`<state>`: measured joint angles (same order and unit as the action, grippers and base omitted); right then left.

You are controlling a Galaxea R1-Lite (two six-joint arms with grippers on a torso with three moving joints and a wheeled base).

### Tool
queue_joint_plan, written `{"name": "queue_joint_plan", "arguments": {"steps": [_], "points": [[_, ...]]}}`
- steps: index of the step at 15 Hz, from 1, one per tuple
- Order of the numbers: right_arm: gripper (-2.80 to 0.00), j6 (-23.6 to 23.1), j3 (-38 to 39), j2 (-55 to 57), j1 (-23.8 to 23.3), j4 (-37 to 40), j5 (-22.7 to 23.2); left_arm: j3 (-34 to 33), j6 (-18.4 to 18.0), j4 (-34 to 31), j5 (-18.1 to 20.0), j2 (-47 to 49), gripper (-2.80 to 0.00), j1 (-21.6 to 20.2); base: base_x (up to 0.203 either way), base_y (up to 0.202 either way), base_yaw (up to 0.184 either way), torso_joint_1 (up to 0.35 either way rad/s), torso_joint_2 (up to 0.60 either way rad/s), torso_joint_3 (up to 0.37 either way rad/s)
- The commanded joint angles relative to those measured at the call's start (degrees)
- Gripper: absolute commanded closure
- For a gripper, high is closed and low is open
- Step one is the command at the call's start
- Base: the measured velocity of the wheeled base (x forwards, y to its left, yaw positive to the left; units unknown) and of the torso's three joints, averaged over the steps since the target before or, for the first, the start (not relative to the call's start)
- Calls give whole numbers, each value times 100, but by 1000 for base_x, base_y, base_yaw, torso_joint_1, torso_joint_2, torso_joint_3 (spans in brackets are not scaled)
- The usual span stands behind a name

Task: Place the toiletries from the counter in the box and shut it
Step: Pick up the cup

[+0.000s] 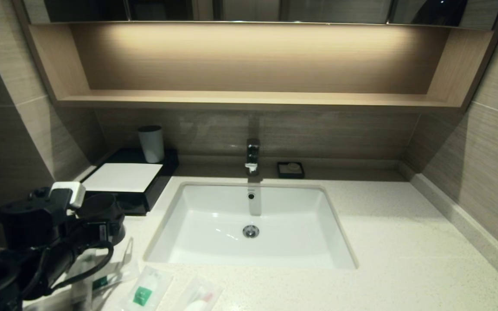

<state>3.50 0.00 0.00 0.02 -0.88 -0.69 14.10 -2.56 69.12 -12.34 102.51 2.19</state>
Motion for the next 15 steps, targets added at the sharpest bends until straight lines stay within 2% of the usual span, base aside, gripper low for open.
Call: {"name": "queue_joint_plan", "arguments": {"steps": [1, 3, 11, 12, 13, 15], "points": [[0, 2, 0, 9, -2, -1, -1, 50, -7, 48, 49, 245, -280, 40, 0, 0, 0, 0, 0, 0], [0, 2, 0, 9, -2, -9, -1, 123, -8, 44, 177, 362, -280, 37, 0, 0, 0, 0, 0, 0], [0, 2, 0, 9, 6, 0, -1, 145, -16, 93, 197, 507, -280, -8, 0, 0, 0, 0, 0, 0], [0, 2, 0, 9, -2, 0, -1, 145, -17, 93, 197, 507, -79, -8, 0, 0, 0, 0, 0, 0], [0, 2, 0, 9, -1, -3, -1, 144, -34, 93, 197, 507, 0, -17, 0, 0, 0, 0, 0, 0], [0, 2, 0, 9, -2, 0, -1, 137, -25, 75, 197, 507, 0, -17, 0, 0, 0, 0, 0, 0]]}}
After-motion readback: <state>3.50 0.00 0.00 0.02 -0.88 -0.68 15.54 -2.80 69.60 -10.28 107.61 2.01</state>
